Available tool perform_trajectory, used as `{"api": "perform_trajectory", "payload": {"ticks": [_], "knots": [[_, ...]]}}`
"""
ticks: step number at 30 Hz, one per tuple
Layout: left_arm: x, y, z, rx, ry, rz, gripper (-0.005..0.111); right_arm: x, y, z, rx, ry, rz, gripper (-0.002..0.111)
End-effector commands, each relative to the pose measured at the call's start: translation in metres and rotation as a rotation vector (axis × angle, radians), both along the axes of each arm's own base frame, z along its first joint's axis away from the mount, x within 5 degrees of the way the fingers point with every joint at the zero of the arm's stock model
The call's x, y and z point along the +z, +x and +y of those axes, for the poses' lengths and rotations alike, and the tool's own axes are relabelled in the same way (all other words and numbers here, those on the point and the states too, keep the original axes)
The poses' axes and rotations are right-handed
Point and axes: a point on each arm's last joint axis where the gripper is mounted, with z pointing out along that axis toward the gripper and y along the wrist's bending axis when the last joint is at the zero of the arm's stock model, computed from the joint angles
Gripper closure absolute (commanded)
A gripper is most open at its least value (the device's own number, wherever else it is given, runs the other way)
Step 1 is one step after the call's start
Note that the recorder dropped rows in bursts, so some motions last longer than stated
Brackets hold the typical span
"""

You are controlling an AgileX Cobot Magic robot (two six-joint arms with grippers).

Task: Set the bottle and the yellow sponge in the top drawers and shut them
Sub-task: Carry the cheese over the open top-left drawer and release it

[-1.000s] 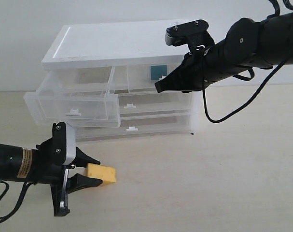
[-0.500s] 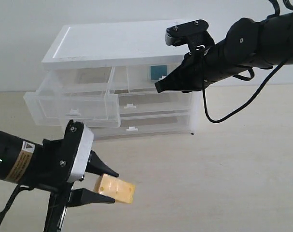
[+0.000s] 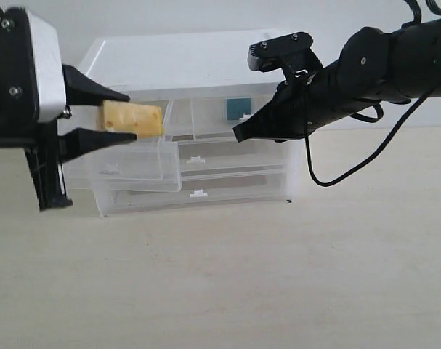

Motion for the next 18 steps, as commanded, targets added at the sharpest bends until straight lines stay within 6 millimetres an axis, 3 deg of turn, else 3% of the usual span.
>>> {"api": "perform_trajectory", "payload": {"ticks": [1,4,9,14,17,18], "knots": [[0.004,0.032,0.016,0.07,-0.04,0.028,0.103,0.001,0.001,0.001,0.003,-0.001,-0.006,0.108],[-0.003,0.055,0.027,0.091,-0.048,0.063,0.103,0.001,0.001,0.001,0.005,-0.005,-0.011,0.108],[-0.02,0.077,0.027,0.039,-0.069,0.138,0.103,0.002,0.002,0.0,0.005,-0.007,-0.025,0.108],[-0.026,0.081,0.027,0.033,-0.04,0.126,0.102,0.002,0.002,0.0,0.003,-0.006,-0.031,0.108],[-0.025,0.081,0.027,0.03,-0.036,0.117,0.088,0.002,0.002,0.0,0.003,-0.007,-0.035,0.108],[-0.025,0.081,0.027,0.031,-0.035,0.117,0.076,0.002,0.002,0.0,0.003,-0.007,-0.035,0.108]]}}
